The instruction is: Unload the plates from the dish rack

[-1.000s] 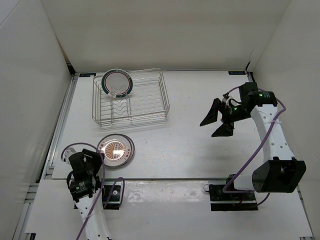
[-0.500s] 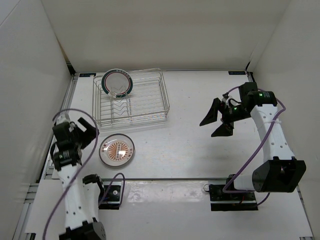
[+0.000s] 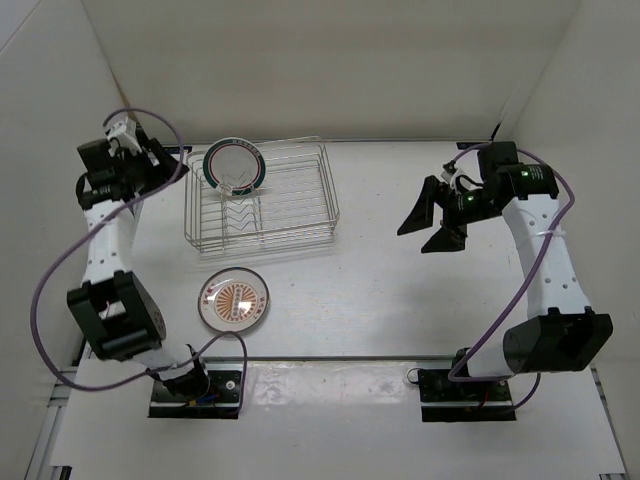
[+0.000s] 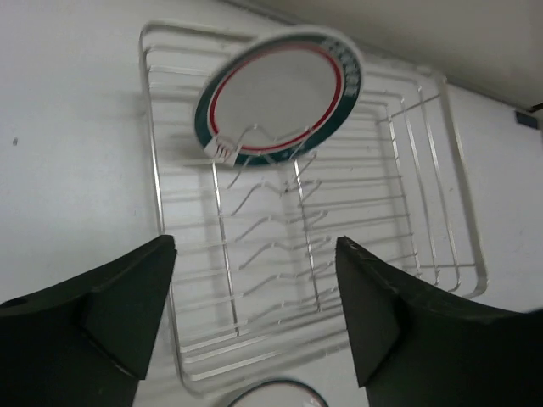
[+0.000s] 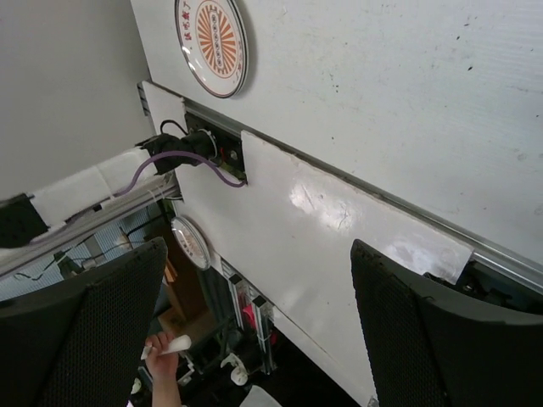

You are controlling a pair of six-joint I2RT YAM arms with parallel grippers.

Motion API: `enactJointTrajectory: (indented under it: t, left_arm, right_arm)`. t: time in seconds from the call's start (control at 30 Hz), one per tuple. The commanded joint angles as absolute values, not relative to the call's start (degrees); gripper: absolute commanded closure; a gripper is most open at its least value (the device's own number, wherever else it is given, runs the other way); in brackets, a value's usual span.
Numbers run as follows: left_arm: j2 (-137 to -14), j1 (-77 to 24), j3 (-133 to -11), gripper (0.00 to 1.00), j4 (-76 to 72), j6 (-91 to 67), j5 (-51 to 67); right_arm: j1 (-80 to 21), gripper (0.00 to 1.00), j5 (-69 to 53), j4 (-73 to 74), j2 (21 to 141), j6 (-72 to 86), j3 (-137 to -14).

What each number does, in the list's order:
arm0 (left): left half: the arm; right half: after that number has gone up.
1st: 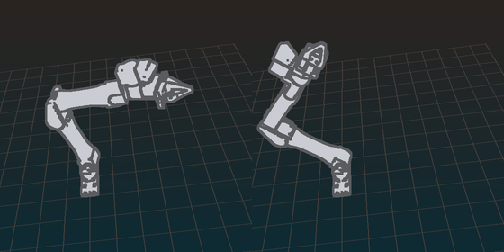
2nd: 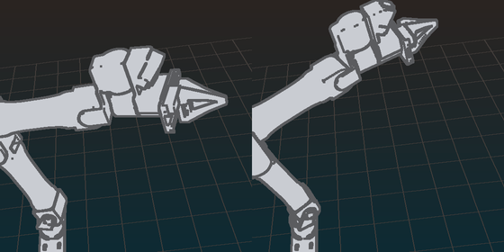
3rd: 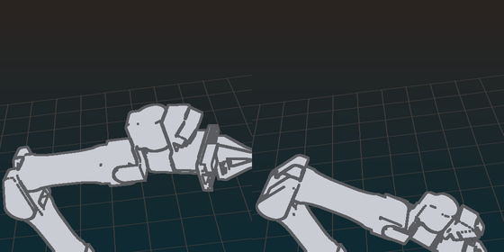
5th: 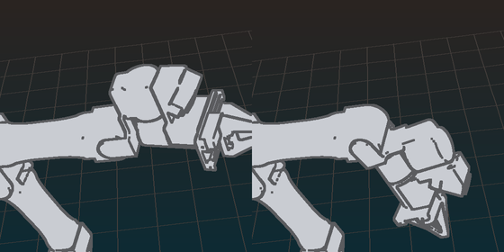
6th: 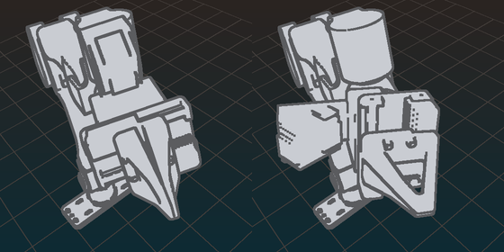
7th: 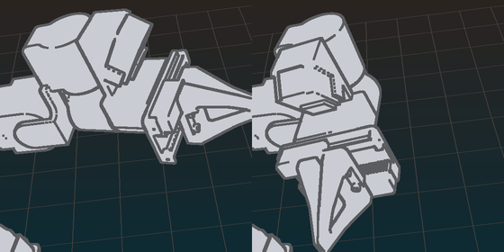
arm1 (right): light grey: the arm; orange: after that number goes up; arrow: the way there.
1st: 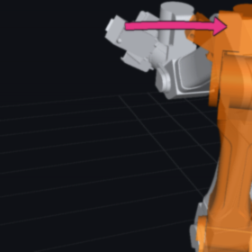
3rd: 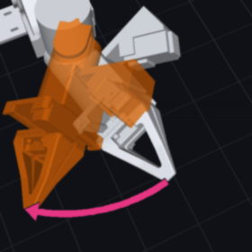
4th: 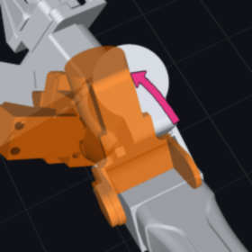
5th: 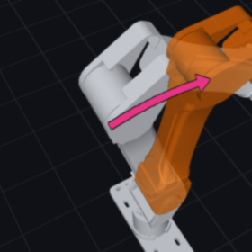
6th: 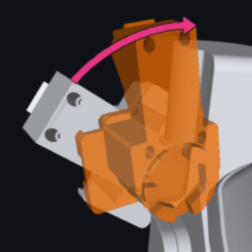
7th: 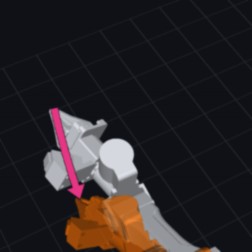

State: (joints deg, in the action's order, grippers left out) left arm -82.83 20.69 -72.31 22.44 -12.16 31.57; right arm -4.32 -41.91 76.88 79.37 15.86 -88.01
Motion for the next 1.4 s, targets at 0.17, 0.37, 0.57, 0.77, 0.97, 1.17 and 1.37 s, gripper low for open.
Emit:
enactJointTrajectory:
  t: [0.17, 0.37, 0.57, 0.77, 0.97, 1.17, 1.37]
  left_arm:
    - [-101.06, 18.82, -89.02, 0.39, 12.77, -22.06, 43.07]
    - [-107.74, 12.57, -93.51, 0.25, 11.16, -10.66, 36.83]
    - [-115.22, 9.15, -102.13, 0.19, 14.5, -6.25, 30.34]
    - [-116.54, 7.12, -99.75, 0.03, 9.41, 1.84, 22.24]
    - [-117.86, 8.17, -101.51, 0.03, 6.78, 2.64, 20.83]
    - [-119.35, 8.52, -101.78, 0.07, 6.33, 3.43, 23.73]
    - [-120.24, 8.44, -100.55, 0.17, 6.86, 3.96, 27.59]
  right_arm:
    - [-3.96, 0.1, -39.82, 86.22, 84.98, 14.59, -95.0]
    - [-3.78, 0.1, -38.5, 86.84, 89.29, 14.41, -100.02]
    - [-2.99, 0.1, -37.97, 87.45, 92.19, 14.06, -102.56]
    - [-1.23, 0.1, -37.53, 87.8, 93.86, 13.8, -103.71]
    - [1.3, 0.1, -37.79, 87.54, 94.92, 13.8, -103.45]
    - [2.37, 0.1, -38.85, 87.63, 96.33, 13.8, -102.75]
    - [3.69, 0.1, -40.42, 88.15, 97.64, 13.54, -102.13]
